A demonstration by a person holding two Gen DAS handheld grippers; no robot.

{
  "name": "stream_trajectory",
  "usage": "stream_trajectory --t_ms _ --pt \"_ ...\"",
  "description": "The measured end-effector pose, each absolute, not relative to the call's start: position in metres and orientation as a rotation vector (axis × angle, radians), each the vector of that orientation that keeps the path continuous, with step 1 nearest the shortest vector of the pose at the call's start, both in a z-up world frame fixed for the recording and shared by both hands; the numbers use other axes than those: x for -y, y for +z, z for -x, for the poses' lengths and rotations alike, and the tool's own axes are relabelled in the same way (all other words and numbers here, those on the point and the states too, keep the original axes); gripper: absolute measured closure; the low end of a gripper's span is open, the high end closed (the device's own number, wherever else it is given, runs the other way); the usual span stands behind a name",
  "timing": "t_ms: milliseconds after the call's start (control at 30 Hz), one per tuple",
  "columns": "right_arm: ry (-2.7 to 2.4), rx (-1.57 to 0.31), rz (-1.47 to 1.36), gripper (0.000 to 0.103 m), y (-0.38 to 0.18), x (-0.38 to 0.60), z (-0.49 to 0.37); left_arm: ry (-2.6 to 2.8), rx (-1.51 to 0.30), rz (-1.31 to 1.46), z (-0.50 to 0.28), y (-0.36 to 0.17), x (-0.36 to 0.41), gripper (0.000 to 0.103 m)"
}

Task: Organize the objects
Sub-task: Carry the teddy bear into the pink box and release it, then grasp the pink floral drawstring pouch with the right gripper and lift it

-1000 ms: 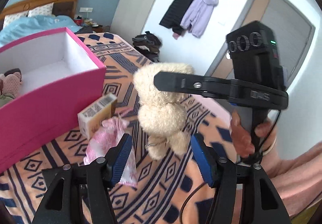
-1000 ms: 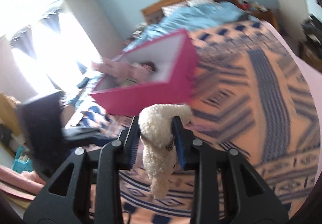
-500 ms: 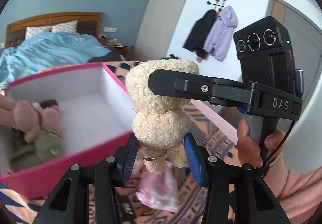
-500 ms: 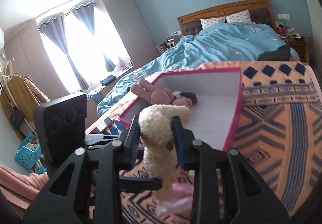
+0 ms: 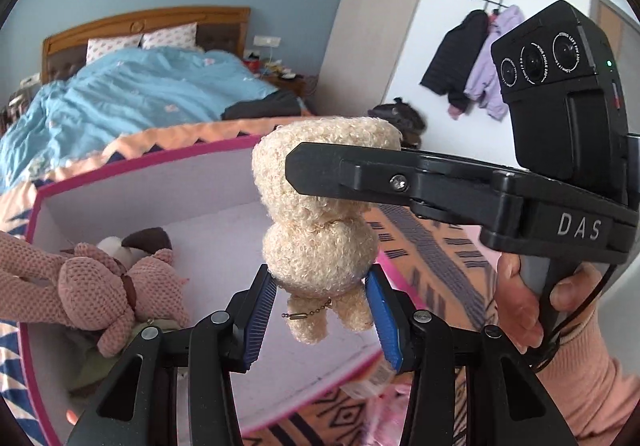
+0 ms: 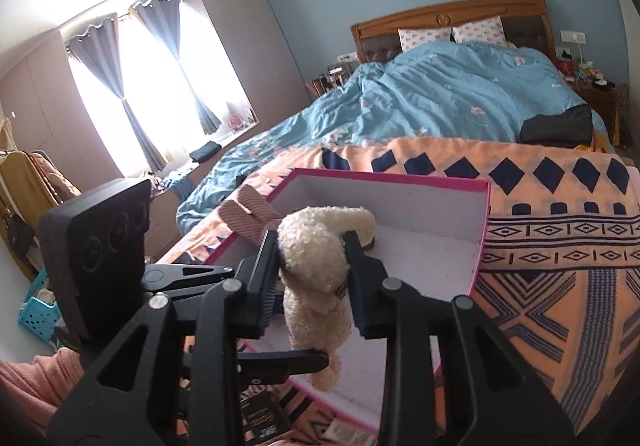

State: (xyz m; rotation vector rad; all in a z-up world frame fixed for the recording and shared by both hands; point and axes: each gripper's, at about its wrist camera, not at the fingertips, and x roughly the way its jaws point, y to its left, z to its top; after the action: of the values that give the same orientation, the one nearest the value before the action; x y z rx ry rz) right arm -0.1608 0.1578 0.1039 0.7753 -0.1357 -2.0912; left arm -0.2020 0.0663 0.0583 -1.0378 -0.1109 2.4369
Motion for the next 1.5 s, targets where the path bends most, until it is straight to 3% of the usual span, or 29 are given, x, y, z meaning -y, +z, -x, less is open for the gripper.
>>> stream_trajectory --t_ms 433,500,633,1000,1167,1500 --pt "-2.175 -0.03 -0.987 0.067 0.051 -0.13 0.218 2.48 0.133 1.2 0.235 0.026 -0.061 0.054" --pt "-2.208 -0.036 -1.003 0.067 0.049 -0.131 0.222 2.482 0.134 1.186 0.233 0.027 -0.06 0.047" --pt "-2.243 -0.021 -0.985 0.067 0.051 -0.138 0.222 2.486 0.121 1.155 0.225 0.03 -0.058 0.045" --pt "-2.238 0.014 -0.901 0.067 0.067 -0.161 0.179 2.49 0.081 0.992 0.175 0.045 -0.052 0.037" --pt "-2.211 0.063 -0.816 0.058 0.081 -0.183 0.142 2.465 0.081 0.874 0.135 0.059 -0.048 0.034" --pt "-2.161 0.15 -0.849 0.053 0.053 -0.224 0.072 2.398 0.024 0.858 0.089 0.041 -0.061 0.034"
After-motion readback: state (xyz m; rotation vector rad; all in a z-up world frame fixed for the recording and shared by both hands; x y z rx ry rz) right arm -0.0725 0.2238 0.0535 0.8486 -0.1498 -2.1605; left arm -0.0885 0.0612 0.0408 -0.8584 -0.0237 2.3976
